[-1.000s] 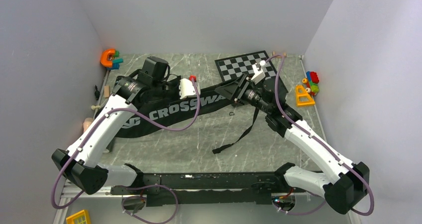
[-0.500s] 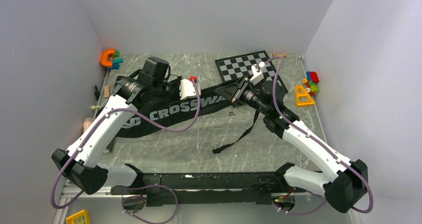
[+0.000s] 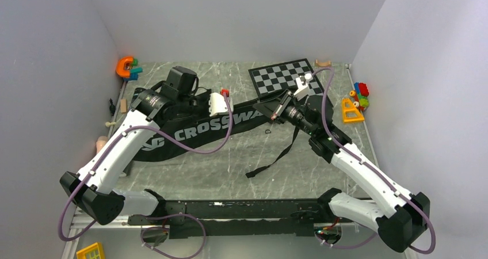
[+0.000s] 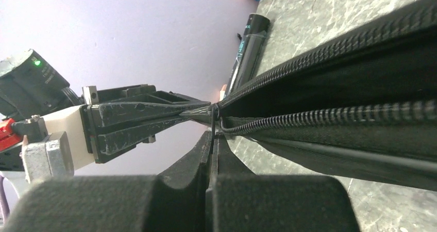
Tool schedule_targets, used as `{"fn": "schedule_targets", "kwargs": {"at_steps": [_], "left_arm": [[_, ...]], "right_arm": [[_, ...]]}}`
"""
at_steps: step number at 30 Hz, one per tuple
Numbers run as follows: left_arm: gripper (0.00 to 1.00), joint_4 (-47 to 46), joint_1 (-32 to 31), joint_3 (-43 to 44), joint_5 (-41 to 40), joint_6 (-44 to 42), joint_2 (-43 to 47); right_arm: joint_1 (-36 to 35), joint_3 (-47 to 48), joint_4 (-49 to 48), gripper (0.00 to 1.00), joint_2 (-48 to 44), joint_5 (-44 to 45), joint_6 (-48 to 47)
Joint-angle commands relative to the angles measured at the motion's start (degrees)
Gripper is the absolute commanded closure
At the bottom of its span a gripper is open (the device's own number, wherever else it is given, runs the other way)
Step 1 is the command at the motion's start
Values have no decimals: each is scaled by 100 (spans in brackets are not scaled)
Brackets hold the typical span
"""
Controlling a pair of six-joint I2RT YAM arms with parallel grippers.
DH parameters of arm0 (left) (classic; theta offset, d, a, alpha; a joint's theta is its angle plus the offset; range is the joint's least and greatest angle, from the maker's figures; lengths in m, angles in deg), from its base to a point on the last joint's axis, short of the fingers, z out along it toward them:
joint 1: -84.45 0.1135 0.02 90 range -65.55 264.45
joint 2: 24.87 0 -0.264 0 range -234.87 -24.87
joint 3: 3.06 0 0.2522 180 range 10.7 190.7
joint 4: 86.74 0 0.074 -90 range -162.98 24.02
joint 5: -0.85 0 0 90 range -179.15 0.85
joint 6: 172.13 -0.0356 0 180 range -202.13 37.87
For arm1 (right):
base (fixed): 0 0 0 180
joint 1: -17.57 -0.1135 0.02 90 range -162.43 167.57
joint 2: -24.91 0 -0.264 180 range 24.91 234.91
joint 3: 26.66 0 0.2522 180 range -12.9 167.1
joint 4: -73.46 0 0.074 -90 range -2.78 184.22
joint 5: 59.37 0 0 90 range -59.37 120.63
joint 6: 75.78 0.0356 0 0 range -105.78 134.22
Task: Pack up the badminton gear
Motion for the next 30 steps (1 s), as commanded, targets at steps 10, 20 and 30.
{"fn": "schedule_targets", "kwargs": {"at_steps": [10,20,30], "left_arm": [[100,-217,-50,130,87,-87,236],[100,-181,-77,99,83,-123,280],[100,-162,-99,109,95,-110,324]], "right_arm": [[1416,512,1238,100,-885,-367,-568],[2614,856,2192,100,-1260,-797,-983],[3711,844,2954,100,-1263,-1127,-1321]]}}
